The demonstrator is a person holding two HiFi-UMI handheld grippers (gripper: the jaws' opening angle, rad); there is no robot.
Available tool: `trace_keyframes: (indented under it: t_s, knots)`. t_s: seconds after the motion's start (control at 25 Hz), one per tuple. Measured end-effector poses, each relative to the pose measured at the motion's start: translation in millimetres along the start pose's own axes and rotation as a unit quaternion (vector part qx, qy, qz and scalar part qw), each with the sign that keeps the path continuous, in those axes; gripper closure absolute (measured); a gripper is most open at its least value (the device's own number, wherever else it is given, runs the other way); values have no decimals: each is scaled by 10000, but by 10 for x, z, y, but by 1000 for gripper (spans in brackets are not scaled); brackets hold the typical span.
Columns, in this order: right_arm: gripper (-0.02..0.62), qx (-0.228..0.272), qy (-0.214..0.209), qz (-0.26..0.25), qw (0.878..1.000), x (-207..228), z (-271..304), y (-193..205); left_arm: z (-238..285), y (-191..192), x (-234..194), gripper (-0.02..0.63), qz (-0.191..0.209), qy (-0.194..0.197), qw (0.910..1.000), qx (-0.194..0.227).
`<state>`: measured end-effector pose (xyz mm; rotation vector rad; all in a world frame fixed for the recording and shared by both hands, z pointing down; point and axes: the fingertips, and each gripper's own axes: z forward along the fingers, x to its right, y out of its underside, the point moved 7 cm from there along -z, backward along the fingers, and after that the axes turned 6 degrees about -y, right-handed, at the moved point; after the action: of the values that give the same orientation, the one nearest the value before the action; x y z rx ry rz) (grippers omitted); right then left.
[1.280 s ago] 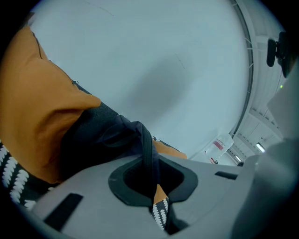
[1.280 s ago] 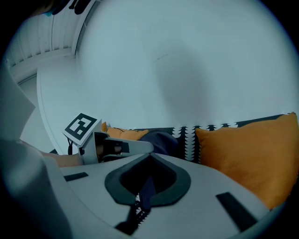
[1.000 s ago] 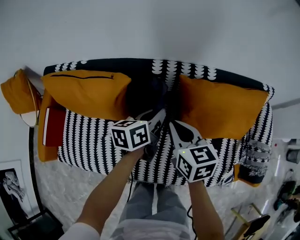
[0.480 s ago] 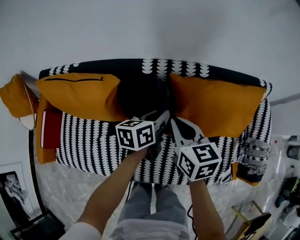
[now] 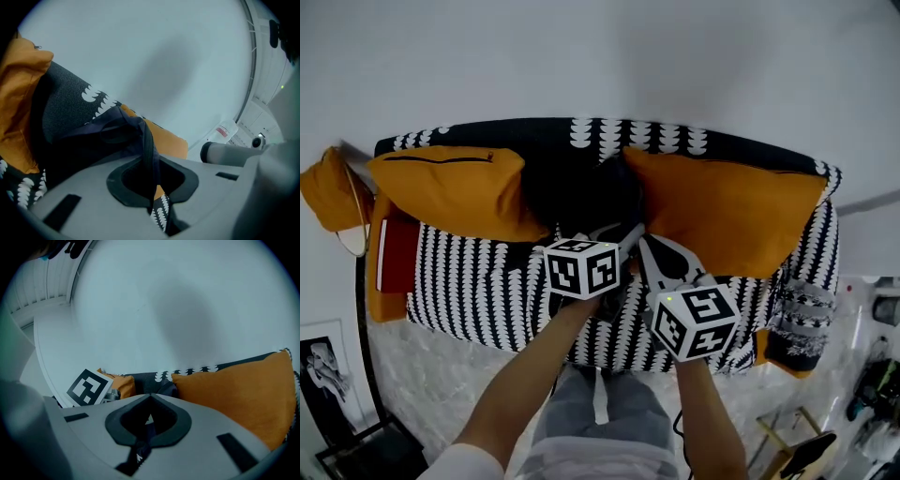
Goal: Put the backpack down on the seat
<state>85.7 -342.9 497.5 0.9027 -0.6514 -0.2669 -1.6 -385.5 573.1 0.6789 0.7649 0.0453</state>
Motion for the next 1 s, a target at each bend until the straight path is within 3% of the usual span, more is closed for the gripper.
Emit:
trace_keyframes:
  t_s: [0.48,1.0]
  knots:
    - [594,-64,-123,-98,9999,130,-134,18,129,102,161,492,107,-106,9999,-15]
    - [594,23,-74,-75,9999,2,-283,-6,-127,155,221,482,221,-332,9990,-186]
